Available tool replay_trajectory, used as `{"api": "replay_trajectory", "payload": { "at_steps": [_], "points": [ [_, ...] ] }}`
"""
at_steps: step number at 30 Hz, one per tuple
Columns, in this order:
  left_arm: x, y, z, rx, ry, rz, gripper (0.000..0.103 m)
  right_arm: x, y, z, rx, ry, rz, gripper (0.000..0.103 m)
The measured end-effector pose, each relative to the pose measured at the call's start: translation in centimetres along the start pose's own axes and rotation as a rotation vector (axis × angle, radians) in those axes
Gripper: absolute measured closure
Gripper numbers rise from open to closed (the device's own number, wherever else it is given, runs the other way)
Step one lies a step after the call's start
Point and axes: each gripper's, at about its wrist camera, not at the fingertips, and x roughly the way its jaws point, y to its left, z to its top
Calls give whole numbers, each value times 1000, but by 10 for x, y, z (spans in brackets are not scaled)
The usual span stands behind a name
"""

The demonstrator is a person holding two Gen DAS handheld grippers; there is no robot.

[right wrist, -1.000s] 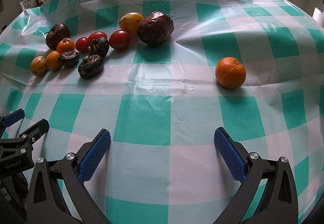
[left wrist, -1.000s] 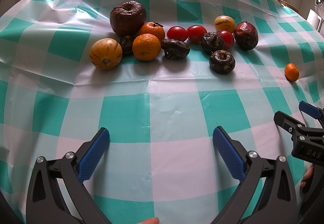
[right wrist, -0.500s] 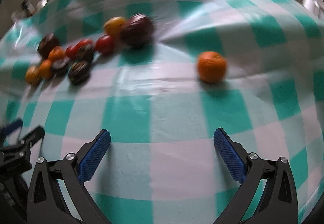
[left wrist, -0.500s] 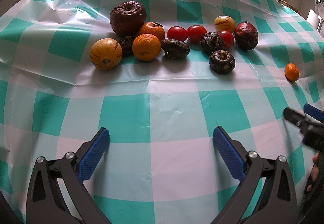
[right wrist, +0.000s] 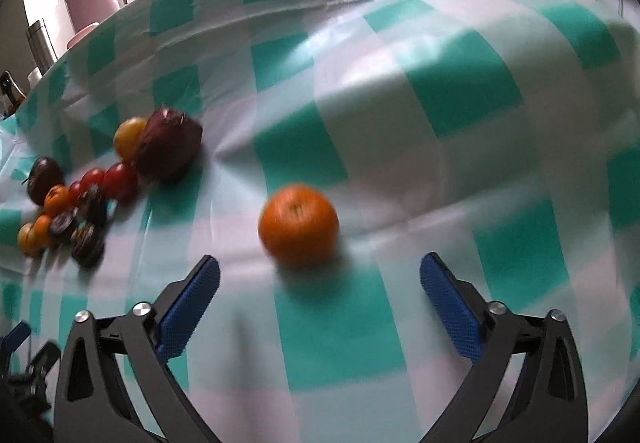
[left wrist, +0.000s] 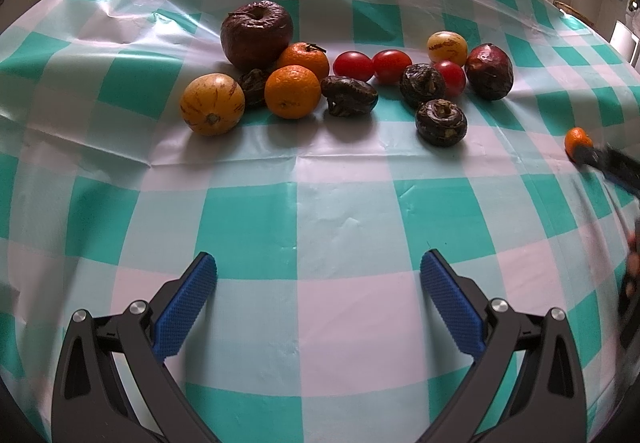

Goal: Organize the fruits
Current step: 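Grasp the lone mandarin orange with the right gripper while the left gripper grasps a dark brown round fruit, then carry the orange and dark fruit off the table toward the white bin with both grippers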

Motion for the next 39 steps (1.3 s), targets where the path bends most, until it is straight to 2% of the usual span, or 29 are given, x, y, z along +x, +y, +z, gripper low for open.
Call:
{"api": "replay_trajectory", "payload": {
  "at_steps": [1,3,5,7,10,14,16,18,21,22,23,25,28,34,37,39],
  "points": [
    [-2,-1,-1,1,1,-1,1,5,2,5,-7,3,-4,18],
    [-2,0,-2,9,-1,-12,1,15,8,13,-26,25,-16,22],
    [-1,0,-1,25,3,-22,1,20,14,17,-53,28,-36,37],
    [0,-6,2,59,10,-49,1,19,17,18,-65,24,-60,60],
    [5,-23,13,92,10,-78,1,16,12,17,-41,12,-31,61],
    [14,-55,37,123,-37,-108,3,10,9,13,-28,7,-7,61],
    [25,-67,53,100,-39,-108,8,10,11,13,-35,8,0,61],
    [40,-76,69,80,-8,-106,13,9,16,13,-35,9,3,61],
    [54,-84,87,67,-6,-75,20,9,16,14,-22,8,20,61],
    [56,-86,89,72,-9,-68,27,9,18,12,-19,7,23,61],
    [56,-89,90,86,-29,-59,43,8,15,10,-13,6,31,61],
    [53,-91,87,105,-50,-74,62,11,5,13,1,4,49,61],
    [40,-81,73,67,-68,-123,62,11,-1,13,13,2,61,62],
    [-12,-48,28,2,-198,-151,62,4,-2,11,19,-7,35,62],
    [-34,-33,9,-41,-226,-165,62,-7,-5,1,41,-30,76,62],
    [-48,-20,-1,-45,-255,-144,62,-22,-1,-15,32,-32,111,62]
  ]
}}
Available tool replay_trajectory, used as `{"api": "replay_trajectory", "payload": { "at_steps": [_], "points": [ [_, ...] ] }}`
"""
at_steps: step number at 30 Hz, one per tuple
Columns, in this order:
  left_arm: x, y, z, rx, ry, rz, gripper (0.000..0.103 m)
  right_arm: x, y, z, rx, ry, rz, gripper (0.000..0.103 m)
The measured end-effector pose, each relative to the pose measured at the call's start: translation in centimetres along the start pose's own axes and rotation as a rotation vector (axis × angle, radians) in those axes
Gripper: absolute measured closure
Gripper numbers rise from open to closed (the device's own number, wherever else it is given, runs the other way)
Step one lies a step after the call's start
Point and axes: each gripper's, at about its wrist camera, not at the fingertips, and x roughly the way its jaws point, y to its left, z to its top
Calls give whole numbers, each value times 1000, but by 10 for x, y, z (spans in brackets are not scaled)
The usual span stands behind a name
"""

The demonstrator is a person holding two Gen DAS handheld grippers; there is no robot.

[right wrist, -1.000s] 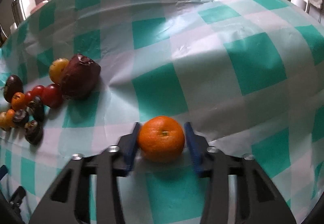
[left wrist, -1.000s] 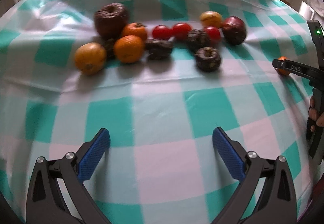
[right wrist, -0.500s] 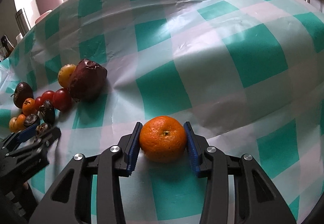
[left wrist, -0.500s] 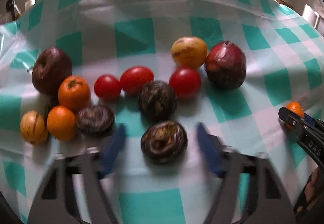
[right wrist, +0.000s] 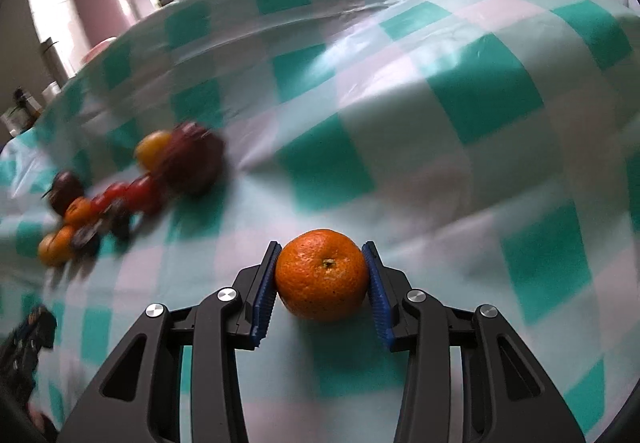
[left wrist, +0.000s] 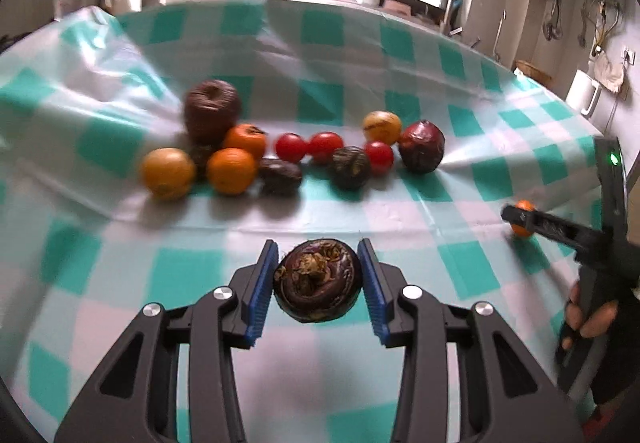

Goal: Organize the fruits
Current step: 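Carry the orange and dark fruit off the table toward the white bin with both grippers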

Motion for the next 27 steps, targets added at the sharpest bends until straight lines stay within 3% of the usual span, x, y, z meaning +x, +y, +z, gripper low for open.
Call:
{"api": "replay_trajectory", "payload": {
  "at_steps": [5,13,20,27],
  "points": [
    [-27,18,-20,14,11,17,62,-55,21,-49,-55,-34,101,62],
    [-50,21,-42,1,43,-12,62,-118,52,-108,-195,-62,141,62],
    [-71,0,-56,64,51,-49,62,-151,38,-133,-217,-94,143,62],
    [-88,-38,-67,141,55,-132,62,-178,5,-154,-202,-115,115,62]
  ]
}}
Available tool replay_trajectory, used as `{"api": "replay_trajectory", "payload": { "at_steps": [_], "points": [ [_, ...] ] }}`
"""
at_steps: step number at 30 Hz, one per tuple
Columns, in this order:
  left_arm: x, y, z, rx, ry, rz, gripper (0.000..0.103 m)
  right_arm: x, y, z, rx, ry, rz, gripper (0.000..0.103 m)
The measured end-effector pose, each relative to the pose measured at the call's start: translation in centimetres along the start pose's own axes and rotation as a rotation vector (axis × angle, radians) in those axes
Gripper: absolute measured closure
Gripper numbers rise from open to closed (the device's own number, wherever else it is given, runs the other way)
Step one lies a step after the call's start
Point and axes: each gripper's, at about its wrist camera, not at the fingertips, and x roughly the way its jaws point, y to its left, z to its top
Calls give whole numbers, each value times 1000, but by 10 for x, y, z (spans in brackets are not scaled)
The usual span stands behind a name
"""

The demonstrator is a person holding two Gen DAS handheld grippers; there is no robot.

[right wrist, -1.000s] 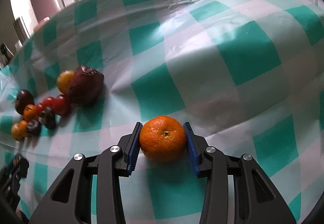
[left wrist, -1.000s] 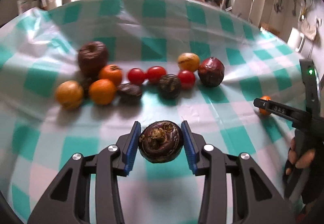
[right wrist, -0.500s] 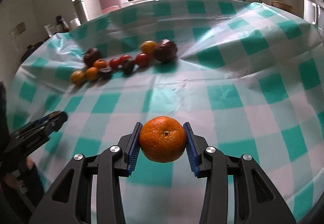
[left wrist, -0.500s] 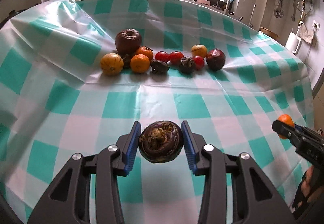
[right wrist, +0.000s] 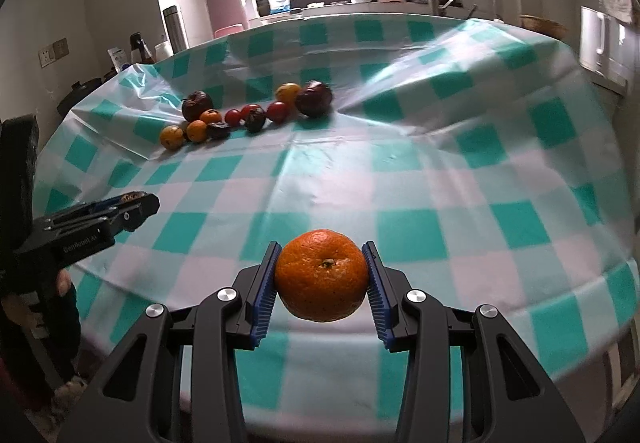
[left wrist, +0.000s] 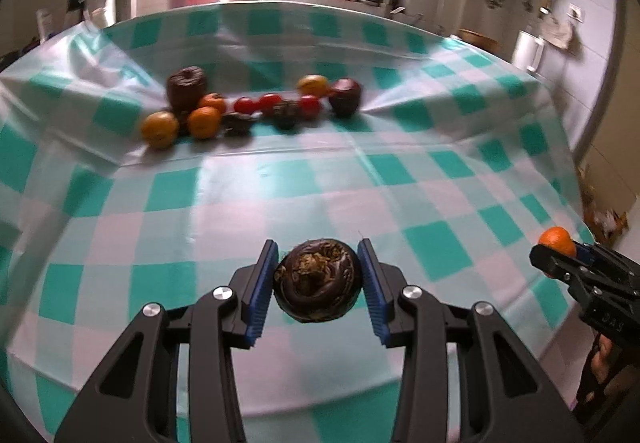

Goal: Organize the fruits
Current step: 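Carry the orange and dark fruit off the table toward the white bin with both grippers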

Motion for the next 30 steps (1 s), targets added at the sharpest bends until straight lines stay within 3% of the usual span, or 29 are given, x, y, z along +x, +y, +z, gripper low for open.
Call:
{"api": "replay_trajectory", "payload": {
  "at_steps": [17,30],
  "points": [
    [-3,-126,-30,321,65,-102,62,-60,-101,-80,199,-23,-127,62],
    [-1,-239,-72,636,130,-239,62,-63,-159,-132,311,58,-281,62]
  ]
}}
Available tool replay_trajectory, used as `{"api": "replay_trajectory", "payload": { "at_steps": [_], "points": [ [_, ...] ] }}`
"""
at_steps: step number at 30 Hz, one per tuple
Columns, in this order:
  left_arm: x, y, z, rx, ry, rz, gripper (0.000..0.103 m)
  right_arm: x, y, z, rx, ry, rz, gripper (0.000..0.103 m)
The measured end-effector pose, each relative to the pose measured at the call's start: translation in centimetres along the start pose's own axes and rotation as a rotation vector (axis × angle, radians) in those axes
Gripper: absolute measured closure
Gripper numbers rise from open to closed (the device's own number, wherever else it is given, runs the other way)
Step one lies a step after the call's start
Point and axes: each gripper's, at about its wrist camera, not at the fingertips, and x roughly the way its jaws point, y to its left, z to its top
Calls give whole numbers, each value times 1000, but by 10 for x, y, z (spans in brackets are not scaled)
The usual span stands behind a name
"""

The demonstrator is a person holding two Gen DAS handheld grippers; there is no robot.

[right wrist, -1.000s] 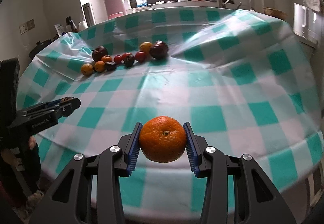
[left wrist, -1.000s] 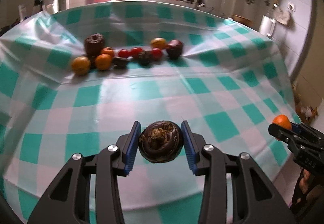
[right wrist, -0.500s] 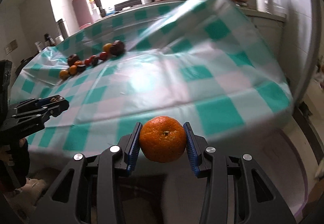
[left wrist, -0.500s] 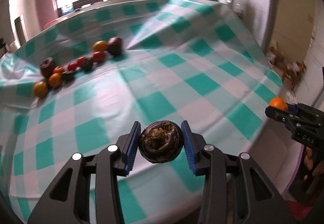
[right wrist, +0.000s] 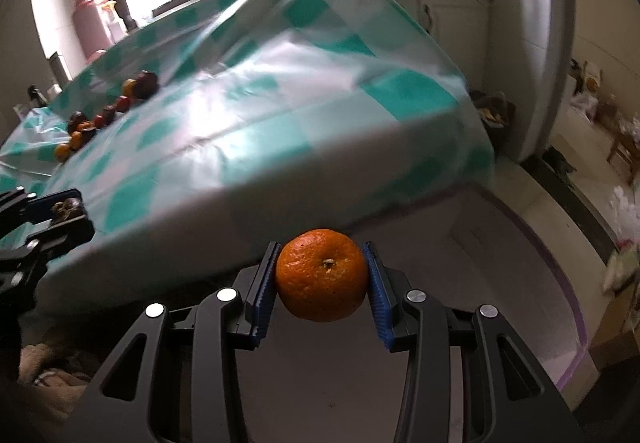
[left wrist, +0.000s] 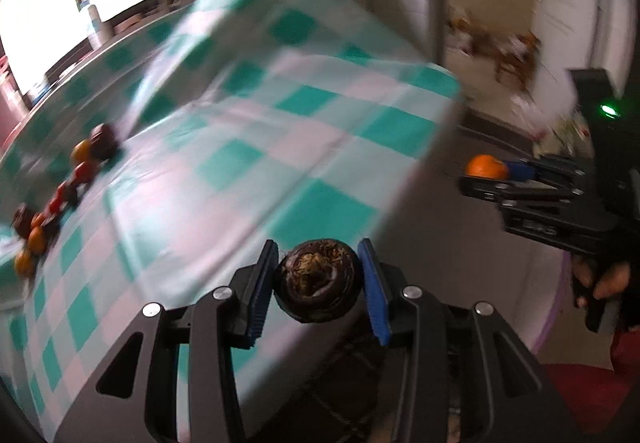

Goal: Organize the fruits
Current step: 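Carry the orange and dark fruit off the table toward the white bin with both grippers, then open both grippers above the white bin to drop the orange and dark fruit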

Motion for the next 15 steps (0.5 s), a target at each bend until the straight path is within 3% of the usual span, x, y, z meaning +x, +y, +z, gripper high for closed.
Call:
{"api": "replay_trajectory", "payload": {
  "at_steps": [6,10,15],
  "points": [
    [23,-63,9,213,19,-74,62,26,-24,-17,16,113,-127,62],
    [54,-88,14,243,81,-184,62,40,-38,-20,7,169,-203,62],
    [108,-108,4,273,189,-217,62,71,-57,-23,-54,273,-297,62]
  ]
}}
